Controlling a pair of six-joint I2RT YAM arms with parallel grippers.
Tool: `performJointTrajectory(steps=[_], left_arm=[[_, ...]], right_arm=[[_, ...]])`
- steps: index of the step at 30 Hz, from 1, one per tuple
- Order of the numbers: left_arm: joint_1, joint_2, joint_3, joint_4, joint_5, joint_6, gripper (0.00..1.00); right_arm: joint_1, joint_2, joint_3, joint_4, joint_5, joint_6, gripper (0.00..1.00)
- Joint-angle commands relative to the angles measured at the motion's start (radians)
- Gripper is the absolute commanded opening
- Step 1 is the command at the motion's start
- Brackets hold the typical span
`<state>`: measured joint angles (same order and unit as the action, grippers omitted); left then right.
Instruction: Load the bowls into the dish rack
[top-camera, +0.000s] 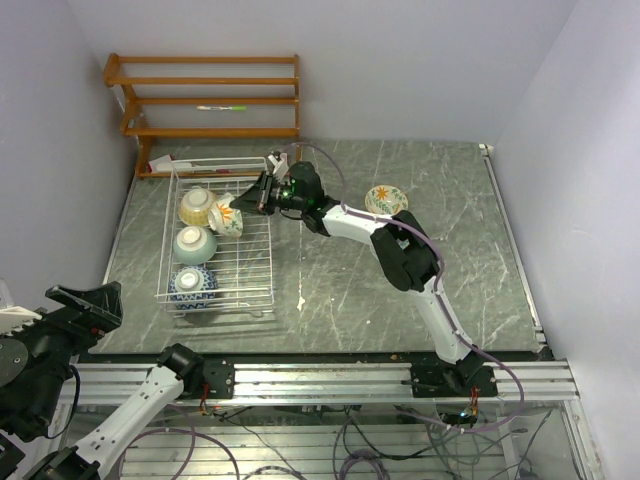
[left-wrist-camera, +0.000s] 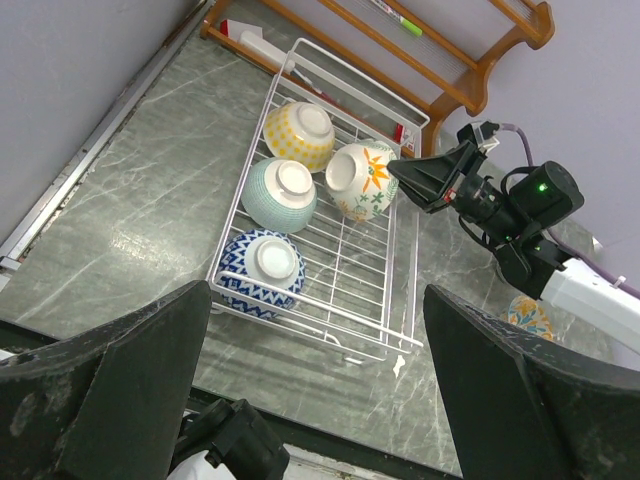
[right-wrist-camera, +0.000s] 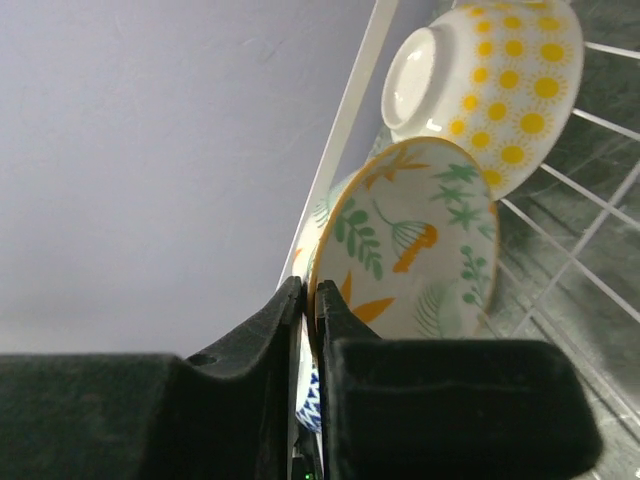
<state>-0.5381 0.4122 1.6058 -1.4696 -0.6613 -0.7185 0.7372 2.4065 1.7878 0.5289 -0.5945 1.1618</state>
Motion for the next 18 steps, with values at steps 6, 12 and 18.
performJointTrajectory(steps=[6,12,18], left_arm=[[-0.015,-0.017,-0.001,0.01,-0.016,0.002,0.99],[-0.021,-0.012,0.003,0.012,-0.02,0.009,0.99],[-0.032,-0.01,-0.005,0.025,-0.025,0.01,0.99]], right_arm=[[-0.01,-0.013,-0.099,-0.192,0.065,-0.111,0.16],[-0.012,-0.037,-0.083,-0.25,0.111,-0.157,0.19],[-0.011,-0.072,-0.031,-0.354,0.167,-0.21,0.26]])
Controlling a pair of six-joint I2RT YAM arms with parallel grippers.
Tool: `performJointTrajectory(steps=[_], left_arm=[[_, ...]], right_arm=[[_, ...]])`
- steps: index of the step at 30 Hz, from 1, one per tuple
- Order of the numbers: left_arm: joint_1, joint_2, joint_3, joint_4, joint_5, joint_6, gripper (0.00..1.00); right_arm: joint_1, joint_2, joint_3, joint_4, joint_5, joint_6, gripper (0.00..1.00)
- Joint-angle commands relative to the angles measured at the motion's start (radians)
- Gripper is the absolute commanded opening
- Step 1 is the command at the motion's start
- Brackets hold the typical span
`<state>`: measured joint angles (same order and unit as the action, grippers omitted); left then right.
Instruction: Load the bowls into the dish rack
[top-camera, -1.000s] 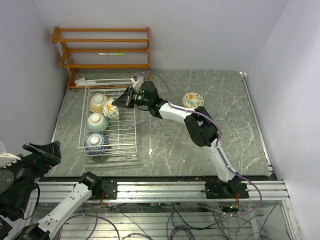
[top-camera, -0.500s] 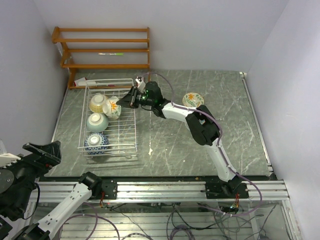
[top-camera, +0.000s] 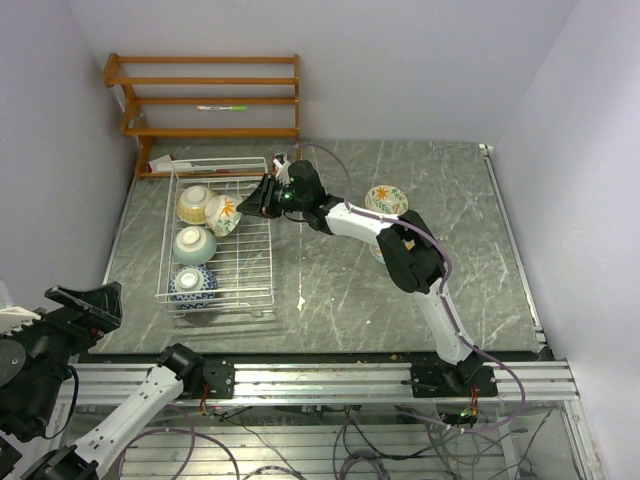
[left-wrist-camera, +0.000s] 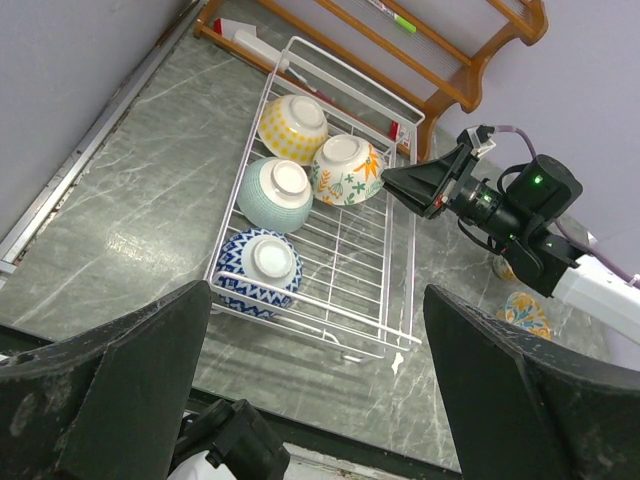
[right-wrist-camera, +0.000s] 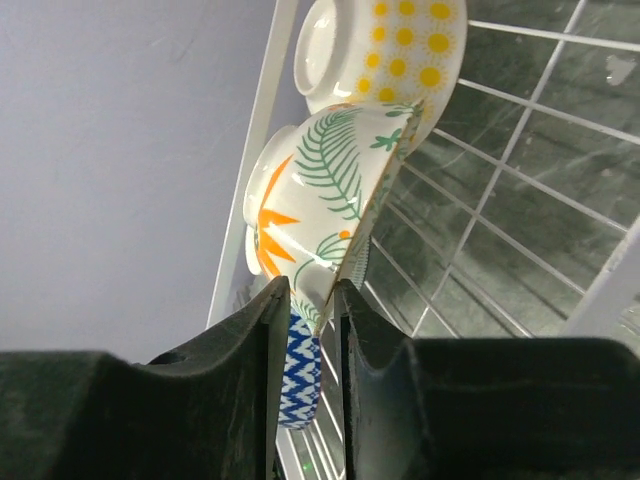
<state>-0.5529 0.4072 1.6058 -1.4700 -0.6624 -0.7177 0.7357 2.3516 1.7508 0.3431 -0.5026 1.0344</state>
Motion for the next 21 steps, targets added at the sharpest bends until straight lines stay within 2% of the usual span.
performJointTrajectory(steps=[1,21], left_arm=[[-0.019,-0.006,-0.006,0.028,-0.025,0.01,0.99],[-0.047,-0.021,-0.004,0.028,-0.047,0.001,0.99]], right_arm=[[-0.01,-0.023,0.004,-0.174,0.081,-0.084,0.27],[-0.009,-0.083,0.006,-0.322,0.159,-0.123,0.4]])
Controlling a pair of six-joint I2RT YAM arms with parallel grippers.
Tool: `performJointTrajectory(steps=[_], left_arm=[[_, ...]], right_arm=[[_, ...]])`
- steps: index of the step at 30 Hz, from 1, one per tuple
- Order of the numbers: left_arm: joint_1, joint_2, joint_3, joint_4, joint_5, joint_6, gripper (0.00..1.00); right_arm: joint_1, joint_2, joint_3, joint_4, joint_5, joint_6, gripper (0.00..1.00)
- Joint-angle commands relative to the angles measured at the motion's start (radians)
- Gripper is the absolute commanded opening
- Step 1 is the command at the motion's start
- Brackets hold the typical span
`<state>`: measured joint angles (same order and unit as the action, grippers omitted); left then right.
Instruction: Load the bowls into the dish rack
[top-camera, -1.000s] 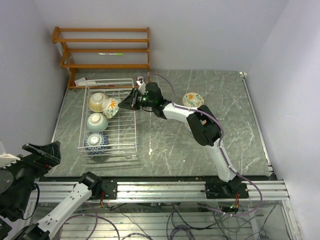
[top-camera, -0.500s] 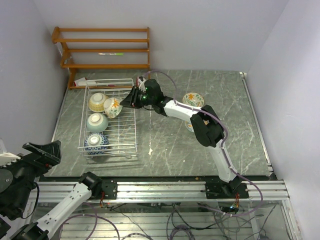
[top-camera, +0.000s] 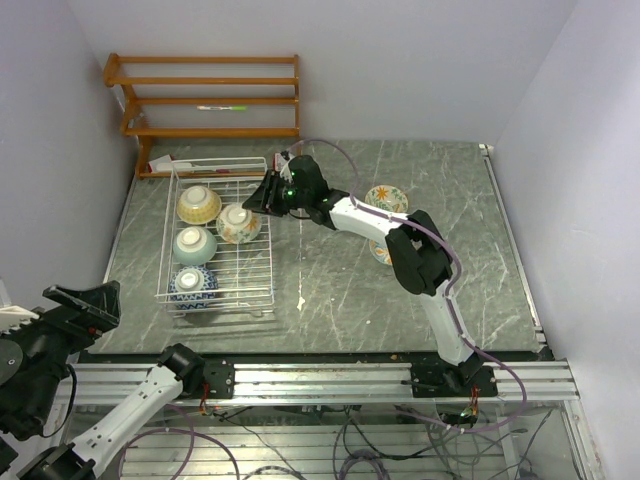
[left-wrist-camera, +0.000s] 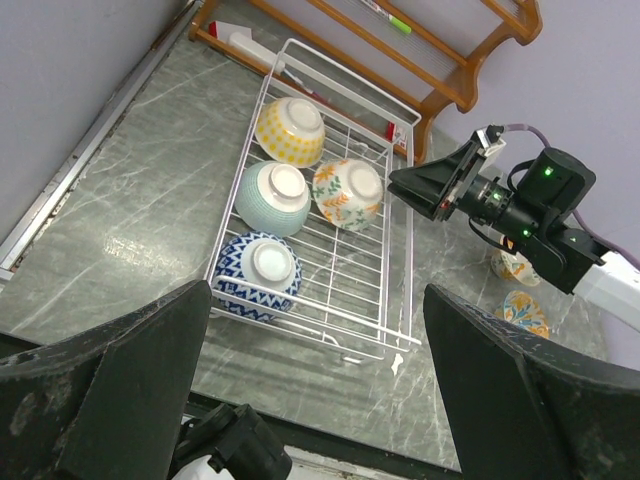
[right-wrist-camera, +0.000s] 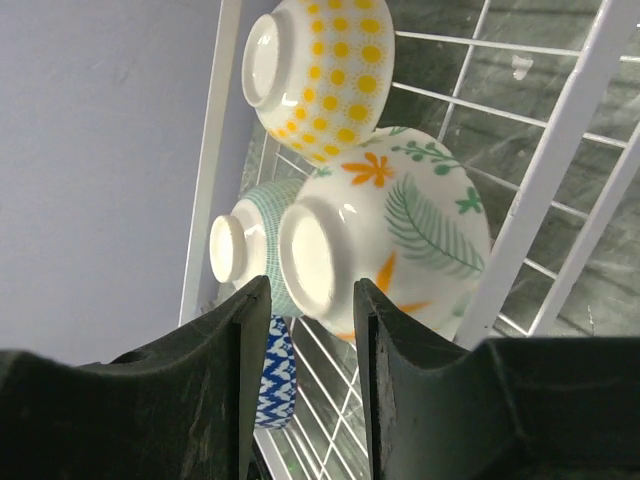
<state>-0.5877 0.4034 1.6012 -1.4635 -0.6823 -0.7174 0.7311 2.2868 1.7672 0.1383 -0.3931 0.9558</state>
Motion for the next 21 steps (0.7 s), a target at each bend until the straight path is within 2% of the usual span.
performJointTrajectory(steps=[1,10,16,21], left_arm=[[-0.012,-0.018,0.0,0.022,-0.028,0.0,0.99],[-0.014,-0.027,0.009,0.01,-0.032,-0.011,0.99],[-0.013,-0.027,0.01,0.009,-0.04,-0.013,0.99],[-0.015,-0.029,-0.003,0.019,-0.033,-0.014,0.99]], right_arm=[[-0.004,-0.023,-0.011,-0.121,0.049,-0.049,0.4],[0.002,-0.071,0.045,-0.205,0.049,-0.112,0.4],[0.059,-0.062,0.267,-0.541,0.13,-0.293,0.41],[0.132,-0.058,0.342,-0.75,0.236,-0.402,0.41]])
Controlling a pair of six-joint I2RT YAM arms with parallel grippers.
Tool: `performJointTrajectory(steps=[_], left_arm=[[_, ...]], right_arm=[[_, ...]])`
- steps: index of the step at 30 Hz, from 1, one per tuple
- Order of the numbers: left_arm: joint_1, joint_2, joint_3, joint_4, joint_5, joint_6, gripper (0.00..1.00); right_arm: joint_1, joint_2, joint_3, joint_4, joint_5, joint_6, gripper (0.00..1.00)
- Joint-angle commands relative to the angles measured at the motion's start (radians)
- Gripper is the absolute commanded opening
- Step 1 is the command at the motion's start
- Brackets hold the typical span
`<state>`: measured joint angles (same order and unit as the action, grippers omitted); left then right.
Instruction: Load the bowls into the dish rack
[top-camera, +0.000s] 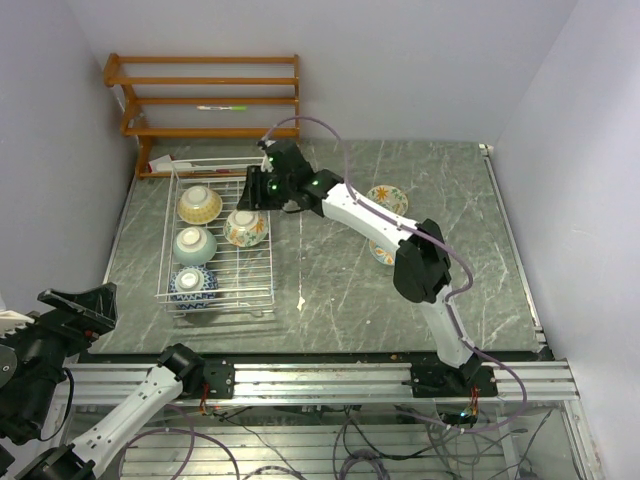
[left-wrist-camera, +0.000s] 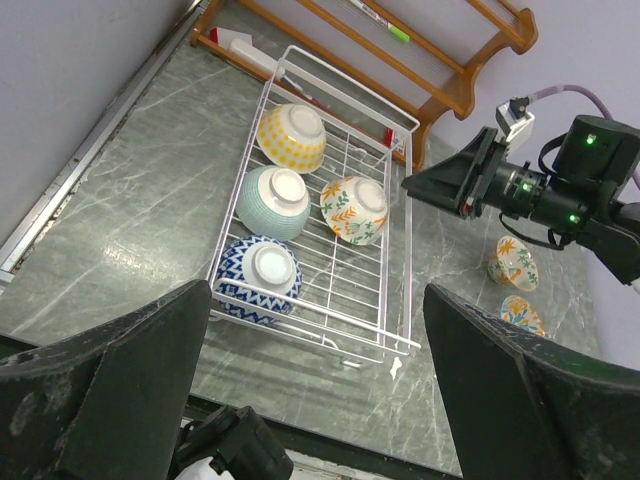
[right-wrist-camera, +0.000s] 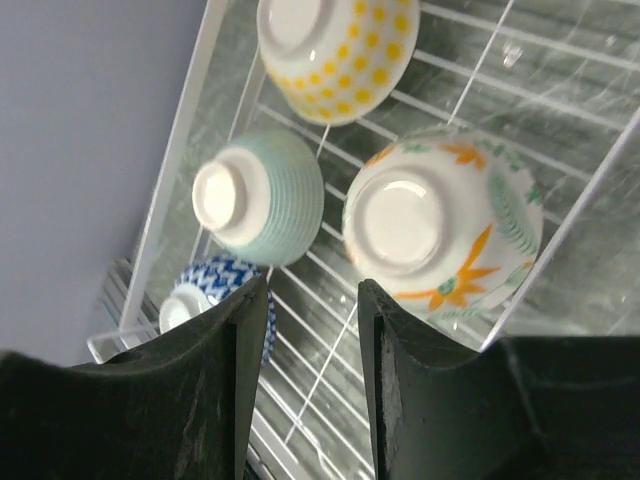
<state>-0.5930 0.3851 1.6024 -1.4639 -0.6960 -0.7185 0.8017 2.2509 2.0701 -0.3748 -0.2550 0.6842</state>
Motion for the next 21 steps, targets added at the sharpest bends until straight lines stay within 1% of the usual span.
performJointTrajectory(steps=[1,6,10,14,17,21], left_arm=[[-0.01,-0.01,-0.007,0.019,-0.018,-0.013,0.99],[-0.01,-0.004,-0.012,0.015,-0.015,-0.017,0.99],[-0.01,0.007,-0.007,0.011,-0.017,-0.021,0.99],[-0.01,0.018,0.0,0.006,-0.017,-0.02,0.99],[-0.01,0.024,0.005,-0.003,-0.019,-0.024,0.99],[-0.01,0.027,0.008,-0.012,-0.022,-0.031,0.99]], right_arm=[[0.071,-0.021,0.036,-0.255,0.104,-0.14,0.41],[0.108,0.005,0.037,-0.299,0.108,-0.176,0.41],[0.113,0.021,0.036,-0.283,0.115,-0.179,0.42],[0.104,0.077,0.107,-0.291,0.152,-0.196,0.43],[0.089,0.13,0.171,-0.298,0.134,-0.2,0.43],[0.072,0.157,0.179,-0.265,0.124,-0.196,0.43]])
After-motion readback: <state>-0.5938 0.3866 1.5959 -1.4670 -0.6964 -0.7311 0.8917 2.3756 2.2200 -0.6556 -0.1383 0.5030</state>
